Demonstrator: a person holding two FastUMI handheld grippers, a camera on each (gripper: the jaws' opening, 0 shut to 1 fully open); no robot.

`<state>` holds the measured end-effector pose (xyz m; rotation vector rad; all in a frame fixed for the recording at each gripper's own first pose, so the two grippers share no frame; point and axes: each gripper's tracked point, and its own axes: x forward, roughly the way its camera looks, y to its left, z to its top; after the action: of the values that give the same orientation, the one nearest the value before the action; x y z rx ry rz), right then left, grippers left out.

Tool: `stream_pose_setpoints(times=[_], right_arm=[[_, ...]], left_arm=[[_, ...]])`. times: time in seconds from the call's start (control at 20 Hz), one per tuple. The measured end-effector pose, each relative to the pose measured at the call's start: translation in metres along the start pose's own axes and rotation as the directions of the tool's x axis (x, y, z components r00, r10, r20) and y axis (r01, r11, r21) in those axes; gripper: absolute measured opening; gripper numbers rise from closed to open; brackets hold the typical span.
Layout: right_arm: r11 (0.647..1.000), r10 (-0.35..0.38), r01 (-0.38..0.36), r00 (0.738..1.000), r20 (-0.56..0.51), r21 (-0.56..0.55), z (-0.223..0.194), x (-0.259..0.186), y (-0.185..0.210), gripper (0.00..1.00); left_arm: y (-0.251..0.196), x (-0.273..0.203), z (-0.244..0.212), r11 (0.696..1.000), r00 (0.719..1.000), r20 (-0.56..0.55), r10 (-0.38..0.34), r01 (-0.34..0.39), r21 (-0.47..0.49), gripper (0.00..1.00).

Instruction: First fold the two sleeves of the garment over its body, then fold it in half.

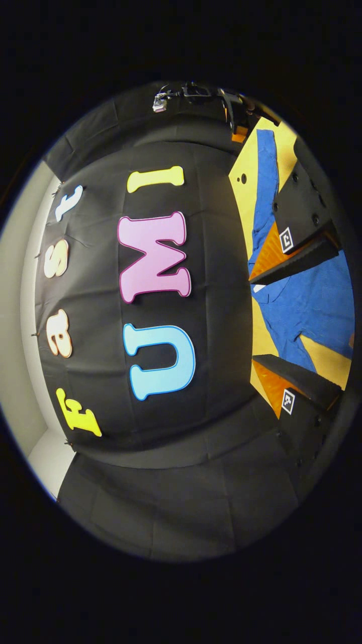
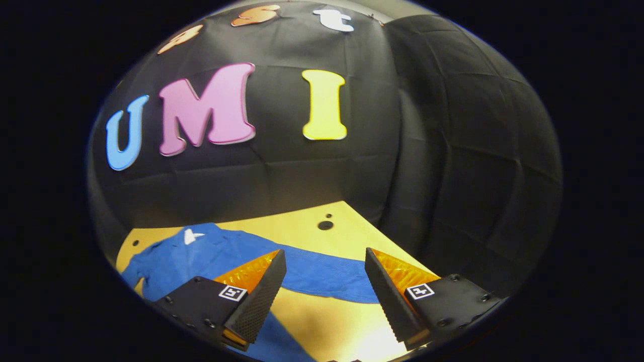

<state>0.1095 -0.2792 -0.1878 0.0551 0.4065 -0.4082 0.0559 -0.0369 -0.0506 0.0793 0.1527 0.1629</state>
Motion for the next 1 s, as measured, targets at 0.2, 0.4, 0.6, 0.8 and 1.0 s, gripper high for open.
stream_pose_setpoints(times=[0.2,0.4,0.6,0.8,1.0], right_arm=[[0.991,-0.121,0.125,0.989,-0.082,0.044,-0.028,0.042,-0.061,0.99],[0.977,-0.201,0.21,0.964,-0.176,0.031,-0.062,0.071,-0.107,0.99],[0.957,-0.266,0.288,0.891,-0.367,0.008,-0.119,0.082,-0.141,1.0],[0.954,-0.24,0.295,0.859,-0.452,0.055,-0.148,0.091,-0.141,1.0],[0.946,-0.228,0.312,0.835,-0.501,0.089,-0.163,0.095,-0.138,1.0]], left_arm=[[-0.012,0.002,-0.004,0.998,0.998,-0.032,0.056,-0.057,-0.012,0.8],[-0.042,0.007,-0.005,0.999,0.998,-0.055,0.023,-0.022,0.028,0.8],[-0.077,0.008,0.007,0.998,0.999,-0.031,-0.029,0.03,0.051,0.8],[-0.106,0.007,0.007,0.994,0.995,-0.037,-0.098,0.1,0.051,0.8],[-0.111,0.009,0.019,0.991,0.993,0.0,-0.121,0.12,0.052,0.8]])
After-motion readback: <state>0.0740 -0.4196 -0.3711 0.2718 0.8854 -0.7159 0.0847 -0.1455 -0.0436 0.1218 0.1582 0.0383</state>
